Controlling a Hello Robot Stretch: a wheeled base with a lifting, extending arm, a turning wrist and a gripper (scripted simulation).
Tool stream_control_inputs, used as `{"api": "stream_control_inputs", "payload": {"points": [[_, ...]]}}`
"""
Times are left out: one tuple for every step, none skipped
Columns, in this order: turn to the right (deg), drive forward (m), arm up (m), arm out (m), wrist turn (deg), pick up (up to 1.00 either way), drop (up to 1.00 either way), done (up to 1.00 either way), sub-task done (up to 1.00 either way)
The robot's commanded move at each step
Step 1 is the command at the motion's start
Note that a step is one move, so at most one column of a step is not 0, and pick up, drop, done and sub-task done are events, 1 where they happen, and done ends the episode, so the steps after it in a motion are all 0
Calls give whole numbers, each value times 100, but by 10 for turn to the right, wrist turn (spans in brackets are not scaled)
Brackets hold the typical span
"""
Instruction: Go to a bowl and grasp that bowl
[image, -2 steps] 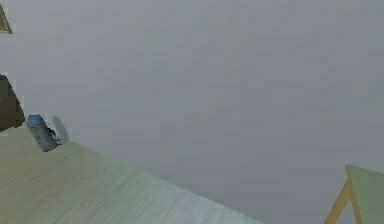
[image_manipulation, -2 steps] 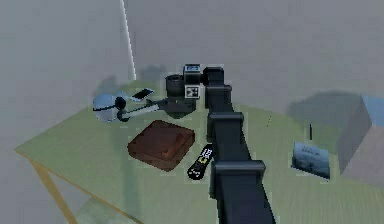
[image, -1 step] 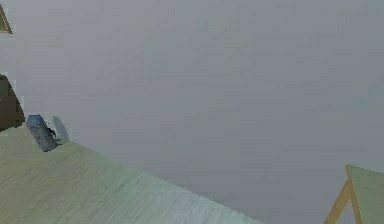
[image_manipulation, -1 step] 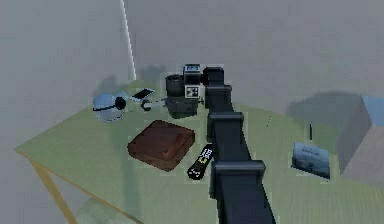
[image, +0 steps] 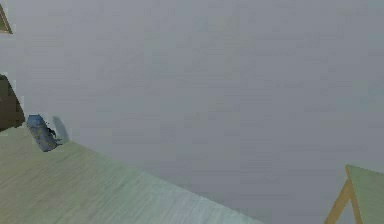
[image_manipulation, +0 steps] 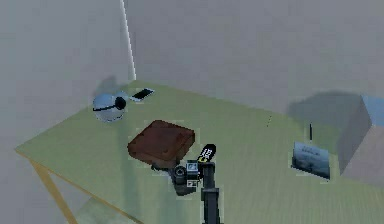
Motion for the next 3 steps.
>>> {"api": "stream_control_inputs", "payload": {"points": [[0, 0, 0, 0, 0, 100, 0, 0, 0], [0, 0, 10, 0, 0, 0, 0, 0, 0], [0, 0, 0, 0, 0, 0, 0, 100, 0]]}}
